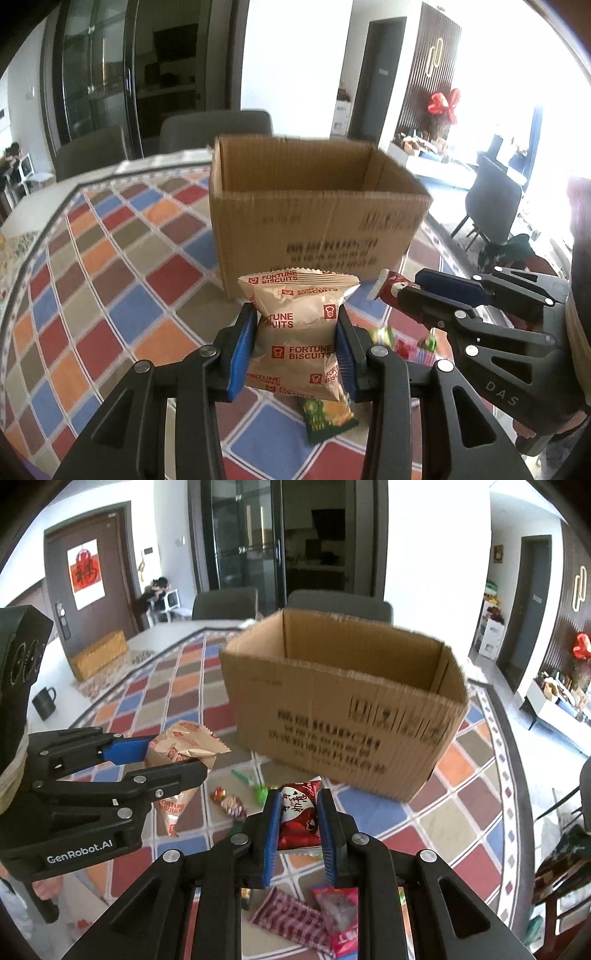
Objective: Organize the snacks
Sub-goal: 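Carry both packets over the box and open both tools to release them inside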
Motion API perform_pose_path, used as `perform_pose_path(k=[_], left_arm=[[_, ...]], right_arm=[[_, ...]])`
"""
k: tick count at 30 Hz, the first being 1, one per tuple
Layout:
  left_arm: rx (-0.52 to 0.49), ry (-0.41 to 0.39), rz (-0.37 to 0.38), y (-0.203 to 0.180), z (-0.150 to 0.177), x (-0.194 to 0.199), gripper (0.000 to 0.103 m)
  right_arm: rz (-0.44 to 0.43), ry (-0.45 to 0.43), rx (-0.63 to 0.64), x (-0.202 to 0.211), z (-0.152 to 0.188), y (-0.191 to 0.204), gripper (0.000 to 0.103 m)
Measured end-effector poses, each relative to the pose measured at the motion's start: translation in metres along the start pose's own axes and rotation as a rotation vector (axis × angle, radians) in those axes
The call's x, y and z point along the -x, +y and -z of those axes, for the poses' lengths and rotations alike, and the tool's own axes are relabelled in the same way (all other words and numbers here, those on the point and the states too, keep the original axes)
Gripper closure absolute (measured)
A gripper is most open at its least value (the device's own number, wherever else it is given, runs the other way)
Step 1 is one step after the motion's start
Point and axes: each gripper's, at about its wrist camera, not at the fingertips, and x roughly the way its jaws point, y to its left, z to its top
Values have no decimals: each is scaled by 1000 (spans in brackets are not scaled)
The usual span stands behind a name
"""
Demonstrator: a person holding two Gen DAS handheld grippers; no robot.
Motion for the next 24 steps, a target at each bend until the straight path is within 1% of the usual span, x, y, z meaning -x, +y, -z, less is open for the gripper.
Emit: perform_pose_path(k=[13,20,24], left_arm=[[-26,-120,-29,0,-61,21,63],[-54,-148,-46,-1,-92,20,63],[-70,-154,-55,-1,-106,14,63]], right_arm=[[36,-142,-32,29,-54,-12,82],[51,-193,-47,33,-83,-21,82],[57,-208,-58,30,-93,-26,82]])
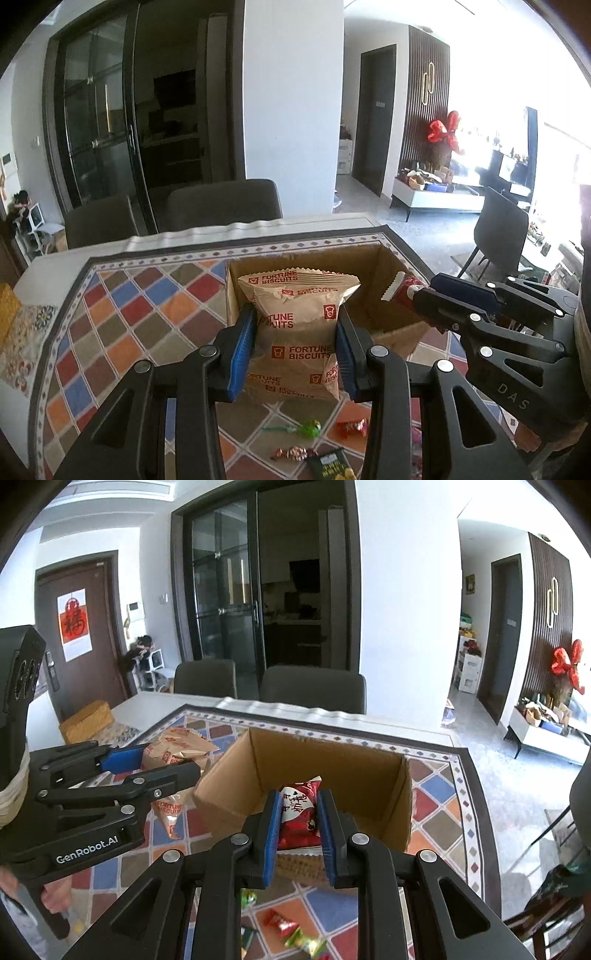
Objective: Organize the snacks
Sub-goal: 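Carry both packets over the box and open both tools to release them inside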
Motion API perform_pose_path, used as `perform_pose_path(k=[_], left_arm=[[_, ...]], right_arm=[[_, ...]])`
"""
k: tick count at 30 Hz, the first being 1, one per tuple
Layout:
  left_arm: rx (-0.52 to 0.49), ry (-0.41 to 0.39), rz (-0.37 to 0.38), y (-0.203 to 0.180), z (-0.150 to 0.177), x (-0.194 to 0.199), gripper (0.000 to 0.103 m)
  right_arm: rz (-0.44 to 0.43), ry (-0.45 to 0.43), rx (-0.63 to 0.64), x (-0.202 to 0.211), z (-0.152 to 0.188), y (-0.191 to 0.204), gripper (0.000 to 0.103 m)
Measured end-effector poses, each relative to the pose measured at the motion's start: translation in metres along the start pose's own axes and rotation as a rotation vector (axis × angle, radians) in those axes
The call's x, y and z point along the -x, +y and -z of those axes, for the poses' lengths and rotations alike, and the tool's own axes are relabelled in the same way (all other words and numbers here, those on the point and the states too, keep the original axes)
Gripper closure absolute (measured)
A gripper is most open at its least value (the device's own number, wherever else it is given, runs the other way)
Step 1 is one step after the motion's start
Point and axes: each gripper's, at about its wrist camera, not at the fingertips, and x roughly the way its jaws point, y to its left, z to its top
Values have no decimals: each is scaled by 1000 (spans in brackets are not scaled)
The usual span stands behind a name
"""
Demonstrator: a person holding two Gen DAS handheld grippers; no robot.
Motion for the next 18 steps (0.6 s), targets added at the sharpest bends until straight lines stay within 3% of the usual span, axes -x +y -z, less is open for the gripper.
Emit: perform_pose_path(k=[6,18], left_arm=[[1,13,5,2,-17,-21,63],[35,120,14,7,-25,-80,63]], right_arm=[[10,3,-9,-14,-6,-9,82],[30,46,-45,-56,-17,-32,82]])
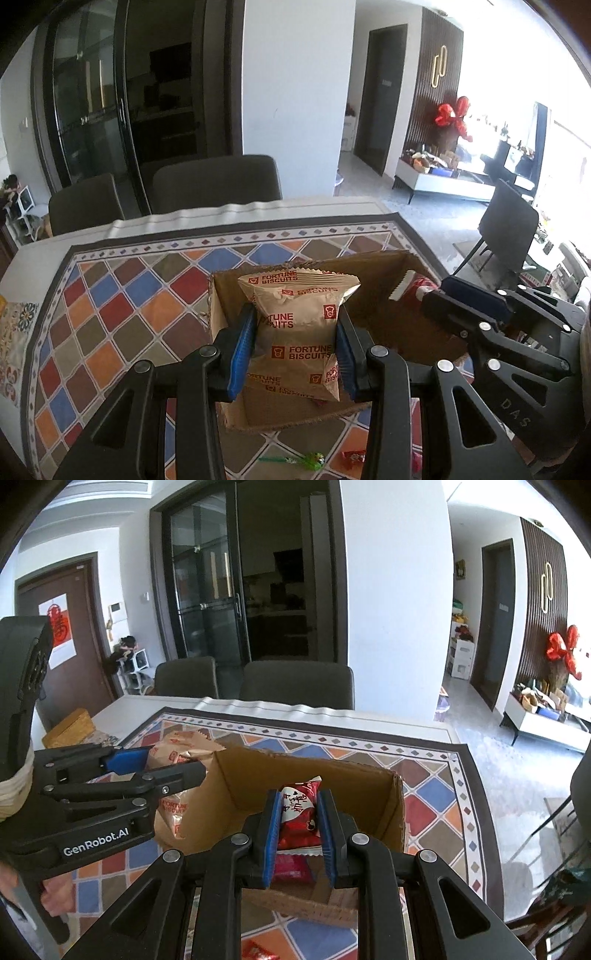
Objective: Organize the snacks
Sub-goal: 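Carry both packets over the box and open both tools to release them inside, then withdraw both open tools from the box toward the remaining candies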
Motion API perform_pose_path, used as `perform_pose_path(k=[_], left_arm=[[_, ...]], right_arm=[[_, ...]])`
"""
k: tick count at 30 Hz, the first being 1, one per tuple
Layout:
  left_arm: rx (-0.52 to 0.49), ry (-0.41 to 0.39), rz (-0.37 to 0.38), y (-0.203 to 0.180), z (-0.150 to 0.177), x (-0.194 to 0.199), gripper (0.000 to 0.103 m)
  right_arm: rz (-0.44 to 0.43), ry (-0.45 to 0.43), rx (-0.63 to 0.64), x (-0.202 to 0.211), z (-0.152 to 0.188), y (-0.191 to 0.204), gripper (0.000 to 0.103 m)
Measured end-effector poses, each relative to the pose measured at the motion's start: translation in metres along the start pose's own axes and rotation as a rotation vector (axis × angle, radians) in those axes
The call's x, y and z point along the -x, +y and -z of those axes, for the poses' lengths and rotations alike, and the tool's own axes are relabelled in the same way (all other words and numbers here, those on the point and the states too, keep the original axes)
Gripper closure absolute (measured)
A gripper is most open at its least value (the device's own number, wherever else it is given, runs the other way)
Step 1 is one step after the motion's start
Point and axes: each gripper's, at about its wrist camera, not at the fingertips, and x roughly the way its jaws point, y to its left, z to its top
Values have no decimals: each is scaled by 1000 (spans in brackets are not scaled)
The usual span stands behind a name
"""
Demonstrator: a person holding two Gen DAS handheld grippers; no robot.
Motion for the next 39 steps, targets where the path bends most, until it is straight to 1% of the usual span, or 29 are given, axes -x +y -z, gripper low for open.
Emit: perform_pose_path(k=[3,5,7,9,10,11,12,16,19,28,32,37,39], left_arm=[[-1,28,3,0,1,-11,62],[2,38,-5,0,4,-14,56],[10,30,-11,2,7,-13,52],[9,22,-21,2,10,-8,48],[10,14,-25,1,12,-5,46],[8,9,-24,1,12,-3,46],[4,4,-24,1,13,0,46],[-8,-24,-23,-2,20,17,44],[-11,-39,-28,-1,25,28,42],[-26,-79,-26,1,48,62,41],[-35,-99,-32,0,60,75,39],[-39,-97,-24,0,76,83,38],[-44,-92,-25,-1,84,86,38]], right_arm=[[14,17,-9,-10,2,-5,82],[34,32,-7,-16,3,-7,81],[60,48,-12,-21,3,-9,80],[78,39,-30,-18,6,-11,74],[87,40,-34,-17,8,-12,67],[95,40,-39,-15,8,-13,65],[95,35,-38,-12,9,-12,65],[75,21,-26,0,12,-7,65],[61,11,-22,9,15,-3,61],[4,0,6,31,30,17,61],[-22,2,17,39,38,25,55],[-42,3,31,48,49,33,55],[-49,7,38,51,54,35,53]])
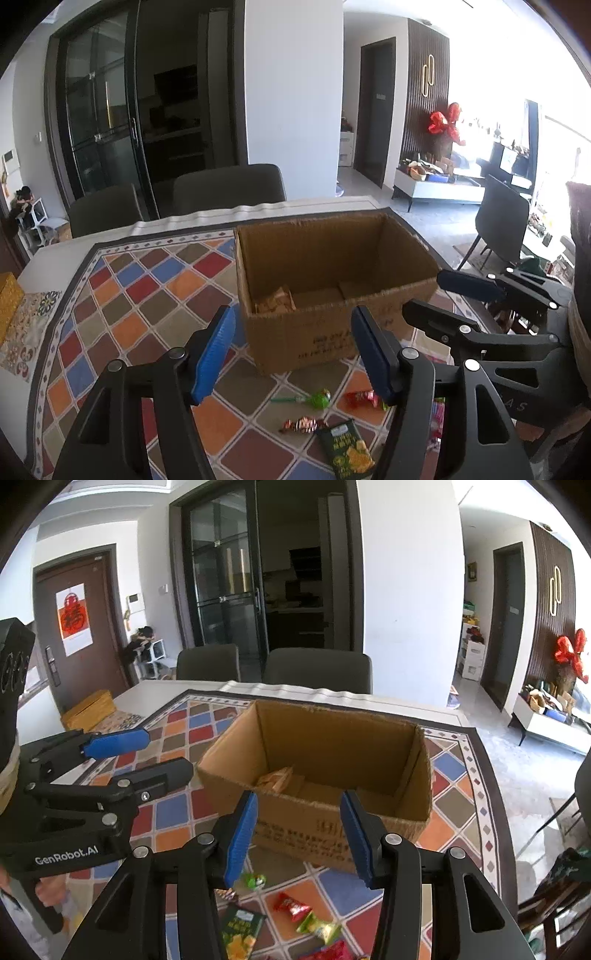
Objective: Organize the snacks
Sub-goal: 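Withdraw both open tools from the box toward the remaining candies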
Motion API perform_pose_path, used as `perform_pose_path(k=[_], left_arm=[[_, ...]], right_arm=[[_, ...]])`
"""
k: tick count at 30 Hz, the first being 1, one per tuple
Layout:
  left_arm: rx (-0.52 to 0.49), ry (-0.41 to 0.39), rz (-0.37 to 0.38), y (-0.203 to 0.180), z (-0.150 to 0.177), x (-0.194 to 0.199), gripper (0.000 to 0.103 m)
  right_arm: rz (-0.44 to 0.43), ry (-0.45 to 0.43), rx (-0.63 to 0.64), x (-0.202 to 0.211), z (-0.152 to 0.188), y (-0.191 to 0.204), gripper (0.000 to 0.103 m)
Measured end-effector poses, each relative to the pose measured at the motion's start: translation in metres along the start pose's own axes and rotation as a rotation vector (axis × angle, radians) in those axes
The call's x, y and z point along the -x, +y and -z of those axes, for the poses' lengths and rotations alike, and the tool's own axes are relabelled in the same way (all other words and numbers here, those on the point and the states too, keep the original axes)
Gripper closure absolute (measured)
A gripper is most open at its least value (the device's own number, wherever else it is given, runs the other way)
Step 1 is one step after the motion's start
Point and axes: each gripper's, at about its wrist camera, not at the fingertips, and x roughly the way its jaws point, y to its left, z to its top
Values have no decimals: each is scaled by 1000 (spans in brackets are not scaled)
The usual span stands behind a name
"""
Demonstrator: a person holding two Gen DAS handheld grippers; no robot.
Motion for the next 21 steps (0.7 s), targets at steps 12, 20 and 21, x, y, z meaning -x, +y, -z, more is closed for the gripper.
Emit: perform_pose_path(k=[12,20,21], left_arm=[[14,34,-1,-1,43,12,37],[38,108,20,-1,73,4,37],[39,118,21,-1,76,3,37]], right_arm=[[-20,45,31,3,27,12,51],[-45,104,35,-1,51,16,51],[-48,115,36,-3,55,17,51]])
